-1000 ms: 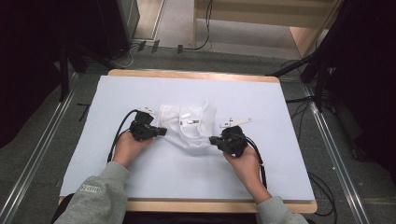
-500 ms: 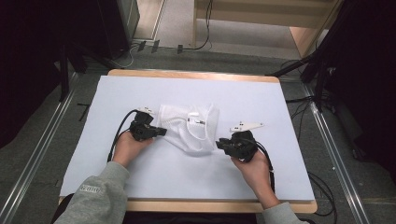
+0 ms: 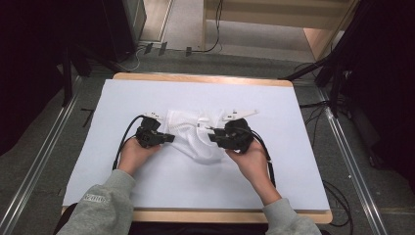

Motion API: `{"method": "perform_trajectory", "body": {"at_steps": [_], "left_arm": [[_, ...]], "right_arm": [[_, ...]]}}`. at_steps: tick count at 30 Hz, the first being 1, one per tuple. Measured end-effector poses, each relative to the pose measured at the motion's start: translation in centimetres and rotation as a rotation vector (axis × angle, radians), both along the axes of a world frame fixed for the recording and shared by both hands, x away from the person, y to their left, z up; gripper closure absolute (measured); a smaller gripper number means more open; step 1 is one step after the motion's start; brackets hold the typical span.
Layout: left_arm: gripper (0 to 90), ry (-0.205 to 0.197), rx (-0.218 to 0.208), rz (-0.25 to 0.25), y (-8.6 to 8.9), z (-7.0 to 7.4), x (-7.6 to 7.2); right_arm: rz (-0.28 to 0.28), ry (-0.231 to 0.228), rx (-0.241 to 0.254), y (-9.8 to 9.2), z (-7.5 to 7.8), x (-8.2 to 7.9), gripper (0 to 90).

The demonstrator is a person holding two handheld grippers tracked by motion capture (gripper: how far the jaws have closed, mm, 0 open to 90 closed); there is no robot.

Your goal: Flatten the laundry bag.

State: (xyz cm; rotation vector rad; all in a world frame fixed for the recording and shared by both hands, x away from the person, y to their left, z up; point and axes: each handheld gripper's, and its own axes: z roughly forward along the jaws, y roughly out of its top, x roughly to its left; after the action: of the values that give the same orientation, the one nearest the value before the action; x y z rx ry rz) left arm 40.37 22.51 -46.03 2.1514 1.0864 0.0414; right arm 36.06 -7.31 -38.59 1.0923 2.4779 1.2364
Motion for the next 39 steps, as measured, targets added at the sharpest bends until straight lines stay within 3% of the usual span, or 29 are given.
{"method": "perform_trajectory", "body": {"at_steps": [3,6,10,13,14,15,16,19,23,26,39], "left_arm": [[90.0,0.001,-0.002,0.000,0.0,0.0,0.0],[89.7,0.003,-0.002,-0.001,0.0,0.0,0.0],[89.6,0.003,-0.002,-0.001,0.0,0.0,0.0],[89.6,0.003,-0.005,0.002,0.0,0.0,0.0],[89.7,0.002,-0.004,0.002,0.0,0.0,0.0],[89.7,0.001,-0.006,0.002,0.0,0.0,0.0],[89.7,0.002,-0.008,0.003,0.0,0.0,0.0],[89.7,0.003,-0.009,0.001,0.0,0.0,0.0],[89.7,0.003,-0.009,0.002,0.0,0.0,0.0],[89.6,0.004,-0.009,0.001,0.0,0.0,0.0],[88.6,0.014,-0.020,0.001,0.1,-0.1,0.1]], "right_arm": [[-0.002,0.006,0.002,1.4,-0.2,0.9,62.2],[-0.002,0.026,-0.018,3.0,-0.9,1.8,52.5],[0.004,0.037,-0.054,3.9,-1.8,2.1,50.5],[0.008,0.051,-0.119,4.5,-2.7,2.4,62.9],[0.018,0.067,-0.142,4.5,-3.0,2.4,81.0],[0.018,0.067,-0.142,4.5,-3.0,2.4,81.0],[0.022,0.075,-0.137,4.4,-3.2,2.5,86.5],[0.014,0.092,-0.121,3.6,-3.2,2.5,90.0],[0.005,0.072,-0.093,1.9,-2.5,1.8,90.0],[-0.014,0.060,-0.078,-0.3,-2.1,0.5,90.0],[-0.117,0.072,-0.030,-7.3,-2.9,-1.9,90.0]]}}
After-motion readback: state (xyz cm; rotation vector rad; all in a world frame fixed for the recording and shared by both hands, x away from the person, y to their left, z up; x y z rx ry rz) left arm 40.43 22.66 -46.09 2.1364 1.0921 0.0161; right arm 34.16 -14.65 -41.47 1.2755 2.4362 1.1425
